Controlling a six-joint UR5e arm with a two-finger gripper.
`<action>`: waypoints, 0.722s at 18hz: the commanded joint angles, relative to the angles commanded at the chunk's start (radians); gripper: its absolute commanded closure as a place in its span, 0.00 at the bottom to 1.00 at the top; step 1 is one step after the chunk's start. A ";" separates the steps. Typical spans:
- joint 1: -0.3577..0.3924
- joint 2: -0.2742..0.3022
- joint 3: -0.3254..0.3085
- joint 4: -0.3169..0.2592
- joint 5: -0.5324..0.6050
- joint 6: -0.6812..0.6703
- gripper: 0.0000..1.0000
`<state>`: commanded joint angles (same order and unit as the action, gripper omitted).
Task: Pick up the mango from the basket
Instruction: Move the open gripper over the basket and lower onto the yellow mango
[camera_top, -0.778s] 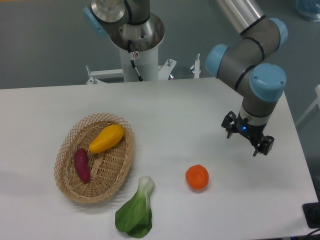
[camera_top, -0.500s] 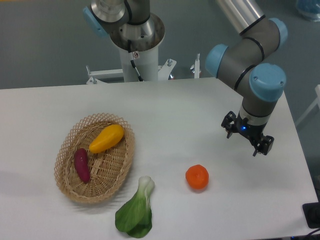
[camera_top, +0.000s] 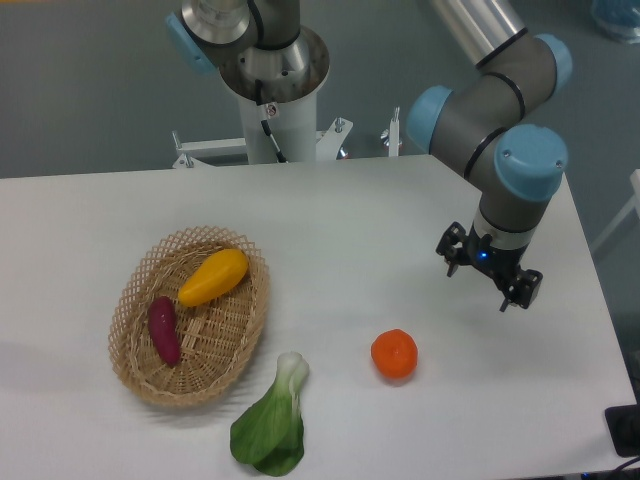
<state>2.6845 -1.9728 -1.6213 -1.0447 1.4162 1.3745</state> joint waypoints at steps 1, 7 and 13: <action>-0.012 0.003 -0.006 0.003 -0.020 -0.003 0.00; -0.060 0.009 -0.008 0.000 -0.075 -0.092 0.00; -0.149 0.029 -0.034 0.006 -0.172 -0.199 0.00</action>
<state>2.5358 -1.9436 -1.6551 -1.0385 1.2441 1.1752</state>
